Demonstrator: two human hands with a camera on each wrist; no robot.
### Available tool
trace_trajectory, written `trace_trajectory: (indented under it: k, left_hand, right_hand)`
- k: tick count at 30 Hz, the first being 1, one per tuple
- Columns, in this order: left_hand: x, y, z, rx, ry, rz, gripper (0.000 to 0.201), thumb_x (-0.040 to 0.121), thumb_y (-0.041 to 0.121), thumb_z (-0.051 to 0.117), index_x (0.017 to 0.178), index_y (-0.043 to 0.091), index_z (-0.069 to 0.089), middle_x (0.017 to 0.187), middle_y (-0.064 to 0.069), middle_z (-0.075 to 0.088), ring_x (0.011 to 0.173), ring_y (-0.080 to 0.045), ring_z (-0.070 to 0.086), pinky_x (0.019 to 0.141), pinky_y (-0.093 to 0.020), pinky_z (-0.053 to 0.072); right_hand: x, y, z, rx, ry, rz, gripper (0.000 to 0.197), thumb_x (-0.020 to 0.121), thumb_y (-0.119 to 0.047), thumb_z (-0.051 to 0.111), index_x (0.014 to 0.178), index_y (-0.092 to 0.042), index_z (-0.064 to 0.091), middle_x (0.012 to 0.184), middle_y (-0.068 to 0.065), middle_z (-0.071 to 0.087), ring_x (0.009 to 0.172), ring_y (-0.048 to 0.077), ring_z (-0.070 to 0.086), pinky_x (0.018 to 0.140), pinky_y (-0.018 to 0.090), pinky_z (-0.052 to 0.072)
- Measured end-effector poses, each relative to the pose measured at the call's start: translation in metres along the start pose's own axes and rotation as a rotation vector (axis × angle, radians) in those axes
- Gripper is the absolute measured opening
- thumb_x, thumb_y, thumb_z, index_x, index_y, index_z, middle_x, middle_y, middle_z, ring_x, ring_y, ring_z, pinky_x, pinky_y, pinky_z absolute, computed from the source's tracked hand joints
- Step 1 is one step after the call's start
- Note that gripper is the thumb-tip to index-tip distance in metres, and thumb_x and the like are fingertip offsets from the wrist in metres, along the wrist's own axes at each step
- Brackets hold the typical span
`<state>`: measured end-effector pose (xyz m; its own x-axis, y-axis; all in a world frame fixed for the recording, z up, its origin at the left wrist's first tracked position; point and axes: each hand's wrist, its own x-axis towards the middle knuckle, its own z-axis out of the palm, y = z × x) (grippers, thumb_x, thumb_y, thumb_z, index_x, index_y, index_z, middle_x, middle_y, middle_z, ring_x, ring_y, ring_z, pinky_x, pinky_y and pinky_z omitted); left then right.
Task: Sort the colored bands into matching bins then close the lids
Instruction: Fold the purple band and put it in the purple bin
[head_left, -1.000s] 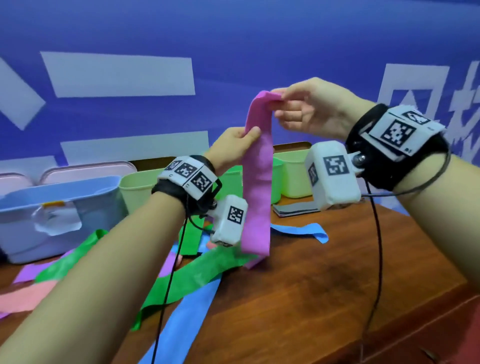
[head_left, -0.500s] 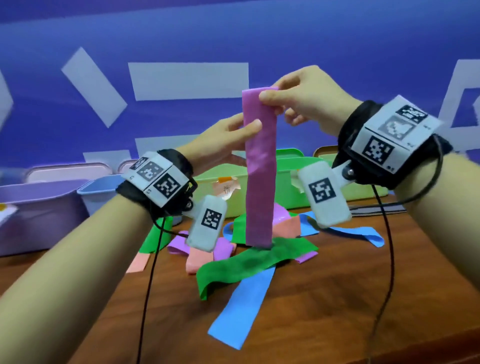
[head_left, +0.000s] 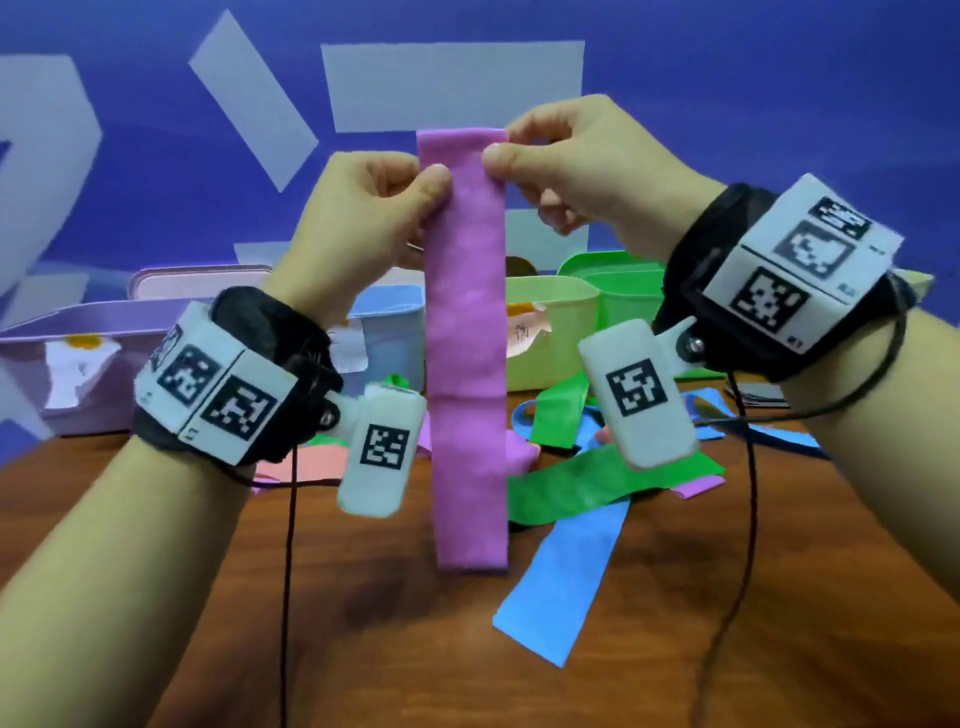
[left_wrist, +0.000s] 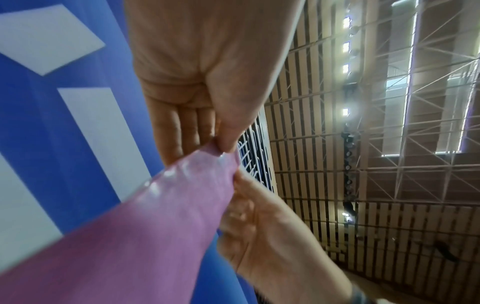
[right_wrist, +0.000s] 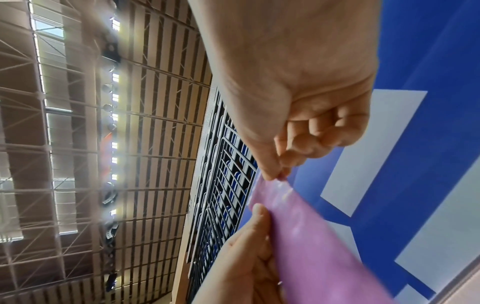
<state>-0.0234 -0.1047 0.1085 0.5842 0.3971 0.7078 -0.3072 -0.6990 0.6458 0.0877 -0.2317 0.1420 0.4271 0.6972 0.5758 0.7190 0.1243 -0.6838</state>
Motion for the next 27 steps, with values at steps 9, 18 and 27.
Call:
trace_trajectory:
  k: [9, 18, 27]
  left_hand:
    - [-0.009, -0.034, -0.087, 0.044, 0.207, -0.096, 0.025, 0.09, 0.024, 0.053, 0.066, 0.017, 0.056, 0.056, 0.005, 0.05, 0.052, -0.01, 0.053, 0.057, -0.025, 0.053]
    - [-0.005, -0.059, -0.145, 0.22, 0.361, -0.158, 0.024, 0.089, 0.021, 0.052, 0.065, 0.02, 0.057, 0.065, -0.003, 0.052, 0.045, -0.005, 0.053, 0.049, -0.019, 0.053]
    - [-0.015, -0.08, -0.182, 0.214, 0.447, -0.279, 0.027, 0.092, 0.021, 0.051, 0.065, 0.017, 0.054, 0.063, -0.002, 0.049, 0.042, -0.006, 0.053, 0.046, -0.018, 0.049]
  right_hand:
    - [0.007, 0.056, 0.084, -0.25, -0.412, 0.177, 0.006, 0.087, -0.014, 0.058, 0.084, -0.016, 0.063, 0.06, -0.002, 0.057, 0.041, 0.008, 0.048, 0.041, 0.015, 0.04]
    - [0.041, 0.09, 0.177, -0.448, -0.661, 0.105, 0.012, 0.082, -0.013, 0.061, 0.088, -0.01, 0.071, 0.071, 0.001, 0.061, 0.063, 0.015, 0.05, 0.053, 0.022, 0.042]
    - [0.079, 0.111, 0.286, -0.647, -0.879, 0.025, 0.026, 0.09, -0.026, 0.056, 0.1, -0.003, 0.064, 0.097, 0.011, 0.065, 0.09, 0.027, 0.059, 0.073, 0.029, 0.045]
